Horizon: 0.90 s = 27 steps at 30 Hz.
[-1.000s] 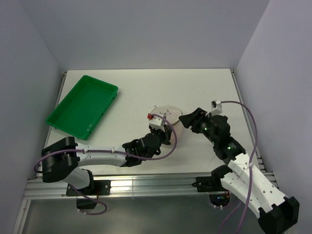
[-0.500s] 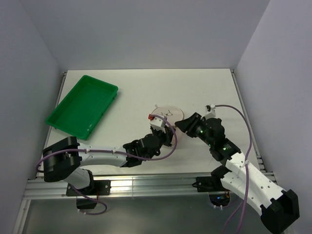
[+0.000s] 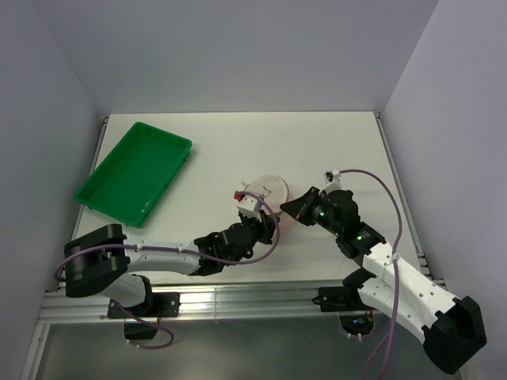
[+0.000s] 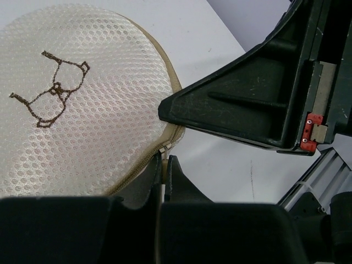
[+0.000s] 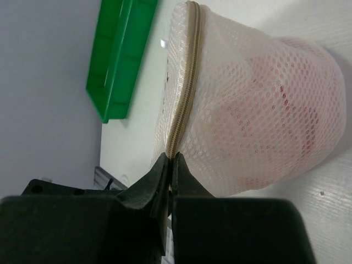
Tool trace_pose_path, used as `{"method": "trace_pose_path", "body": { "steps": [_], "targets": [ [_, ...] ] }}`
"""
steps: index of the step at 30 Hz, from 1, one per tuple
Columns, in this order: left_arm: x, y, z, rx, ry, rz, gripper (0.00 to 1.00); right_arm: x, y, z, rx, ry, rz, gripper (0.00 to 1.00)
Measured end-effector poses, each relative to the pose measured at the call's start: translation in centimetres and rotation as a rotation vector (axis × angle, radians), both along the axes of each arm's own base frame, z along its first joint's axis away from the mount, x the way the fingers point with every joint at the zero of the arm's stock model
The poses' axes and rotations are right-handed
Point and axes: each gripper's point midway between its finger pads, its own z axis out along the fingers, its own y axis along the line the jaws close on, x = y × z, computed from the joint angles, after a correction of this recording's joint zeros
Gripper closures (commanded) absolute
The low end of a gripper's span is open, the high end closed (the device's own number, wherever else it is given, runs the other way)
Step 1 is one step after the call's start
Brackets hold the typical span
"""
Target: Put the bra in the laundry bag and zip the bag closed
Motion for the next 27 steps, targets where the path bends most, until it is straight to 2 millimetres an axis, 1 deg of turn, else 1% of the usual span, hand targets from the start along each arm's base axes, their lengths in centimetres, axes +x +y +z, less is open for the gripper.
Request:
{"method": "trace_pose_path", "body": {
  "steps": [6,8,10,11,13,16,21,24,27],
  "targets": [
    [-0.6,1.5,0.1,-0.034,0.024,0.006,1.0,-0.2,0.8,0.0,0.043,0.035,0.083,1.0],
    [-0.7,2.6,-0.3,-0.027,0.032,0.02,1.0,0.8,-0.1,0.3,0.051,0.026,0.051,1.0],
    [-1.0,4.2,-1.5,0.007,0.046,0.04,1.0,2.6,-2.1,0.9,0.046,0.0,-0.036,1.0],
    [-1.0,4.8,-2.1,0.024,0.054,0.045,1.0,3.1,-2.5,1.2,0.046,-0.011,-0.052,1.0],
    [-1.3,5.2,-2.5,0.038,0.061,0.041,1.0,3.3,-2.4,1.9,0.047,-0.035,-0.049,1.0],
    [-1.6,4.9,-2.3,0.039,0.066,0.012,1.0,3.3,-1.9,2.2,0.04,-0.063,-0.032,1.0],
    [-1.9,4.5,-1.9,0.047,0.068,-0.012,1.0,3.6,-2.3,2.3,0.0,-0.082,-0.039,1.0],
    [-1.7,5.2,-0.9,0.023,0.061,0.0,1.0,3.7,-2.5,2.7,-0.02,-0.093,-0.031,1.0],
    [-1.3,6.8,0.7,-0.02,0.045,0.032,1.0,4.0,-2.6,3.3,-0.028,-0.104,-0.01,1.0]
  ]
}}
